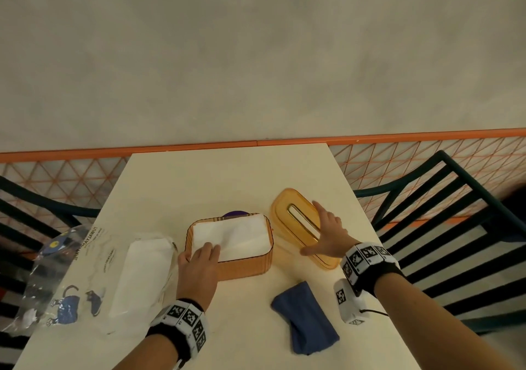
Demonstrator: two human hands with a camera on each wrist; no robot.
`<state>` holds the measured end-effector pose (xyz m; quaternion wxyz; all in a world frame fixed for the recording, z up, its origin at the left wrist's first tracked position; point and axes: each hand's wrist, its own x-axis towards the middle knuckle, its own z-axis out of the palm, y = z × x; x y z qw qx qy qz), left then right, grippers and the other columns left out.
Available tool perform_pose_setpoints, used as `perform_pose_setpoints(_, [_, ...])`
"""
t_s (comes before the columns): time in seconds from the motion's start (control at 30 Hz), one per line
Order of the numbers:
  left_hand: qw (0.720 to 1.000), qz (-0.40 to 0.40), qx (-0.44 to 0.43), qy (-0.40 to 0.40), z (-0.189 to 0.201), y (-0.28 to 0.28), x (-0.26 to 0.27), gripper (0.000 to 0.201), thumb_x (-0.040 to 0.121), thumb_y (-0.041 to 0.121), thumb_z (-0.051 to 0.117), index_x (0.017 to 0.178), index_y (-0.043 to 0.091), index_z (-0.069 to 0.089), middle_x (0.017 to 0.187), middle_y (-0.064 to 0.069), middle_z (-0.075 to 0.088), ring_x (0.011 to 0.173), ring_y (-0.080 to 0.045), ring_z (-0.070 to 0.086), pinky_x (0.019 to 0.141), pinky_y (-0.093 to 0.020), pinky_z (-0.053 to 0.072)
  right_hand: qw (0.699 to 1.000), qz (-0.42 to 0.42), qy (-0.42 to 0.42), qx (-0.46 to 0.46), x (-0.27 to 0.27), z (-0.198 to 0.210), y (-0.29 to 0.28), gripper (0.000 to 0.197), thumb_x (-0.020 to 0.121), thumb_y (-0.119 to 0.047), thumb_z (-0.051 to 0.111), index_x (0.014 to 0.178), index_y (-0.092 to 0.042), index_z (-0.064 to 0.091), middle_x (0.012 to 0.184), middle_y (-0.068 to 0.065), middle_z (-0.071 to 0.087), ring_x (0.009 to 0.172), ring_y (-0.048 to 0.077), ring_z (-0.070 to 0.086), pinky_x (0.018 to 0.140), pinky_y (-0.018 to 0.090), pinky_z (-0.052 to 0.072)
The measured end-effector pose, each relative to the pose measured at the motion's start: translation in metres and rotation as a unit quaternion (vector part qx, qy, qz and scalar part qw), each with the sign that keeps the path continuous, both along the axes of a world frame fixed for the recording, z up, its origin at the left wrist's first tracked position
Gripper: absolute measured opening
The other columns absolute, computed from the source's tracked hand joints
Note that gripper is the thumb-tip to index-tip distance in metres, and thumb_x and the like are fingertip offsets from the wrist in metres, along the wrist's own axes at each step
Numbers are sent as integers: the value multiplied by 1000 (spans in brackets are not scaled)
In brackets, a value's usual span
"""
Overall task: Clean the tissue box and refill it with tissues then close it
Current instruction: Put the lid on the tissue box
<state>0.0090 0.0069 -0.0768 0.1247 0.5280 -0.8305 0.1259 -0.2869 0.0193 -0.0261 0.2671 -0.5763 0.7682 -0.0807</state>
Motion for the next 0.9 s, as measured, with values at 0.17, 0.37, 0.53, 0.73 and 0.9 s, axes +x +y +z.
perform_pose_setpoints(0.17, [1000, 3, 7, 11, 1, 1, -1, 61, 28, -3, 87, 87, 9, 74, 76, -4, 68, 58, -19, 67, 65, -40, 52, 987, 147, -44, -47, 37, 39, -27, 133, 58, -42, 84, 146, -31, -15, 154, 5, 14, 140, 31, 16, 109, 62, 24])
perform_pose_setpoints(0.37, [1000, 9, 17, 16, 2, 3, 0, 63, 26, 2, 88, 87, 13, 75, 78, -2, 69, 62, -17, 68, 74, -39, 43, 977, 215, -3, -9, 68, 51, -40, 133, 60, -36, 85, 146, -29, -16, 155, 3, 14, 141, 29, 15, 111, 59, 24])
perform_pose_setpoints(0.53, [998, 6, 53, 21, 3, 3, 2, 65, 24, 6, 89, 86, 14, 76, 80, -1, 71, 66, -16, 70, 63, -41, 53, 975, 219, 16, 30, 77, 51, -48, 133, 60, -34, 85, 146, -30, -17, 156, 3, 13, 142, 30, 13, 112, 59, 23])
perform_pose_setpoints(0.73, [997, 3, 75, 29, 4, 2, 3, 65, 23, 9, 90, 87, 15, 76, 80, 0, 71, 67, -16, 70, 65, -42, 53, 975, 215, 42, 46, 89, 52, -56, 131, 62, -35, 84, 146, -31, -18, 156, 3, 13, 143, 30, 12, 111, 60, 23])
perform_pose_setpoints(0.9, [993, 4, 97, 73, 7, 0, 10, 56, 27, 10, 88, 80, 21, 75, 79, 6, 71, 65, -10, 69, 67, -40, 53, 962, 247, 92, 66, 103, 48, -56, 131, 63, -35, 83, 146, -31, -19, 156, 4, 13, 142, 30, 14, 111, 62, 19])
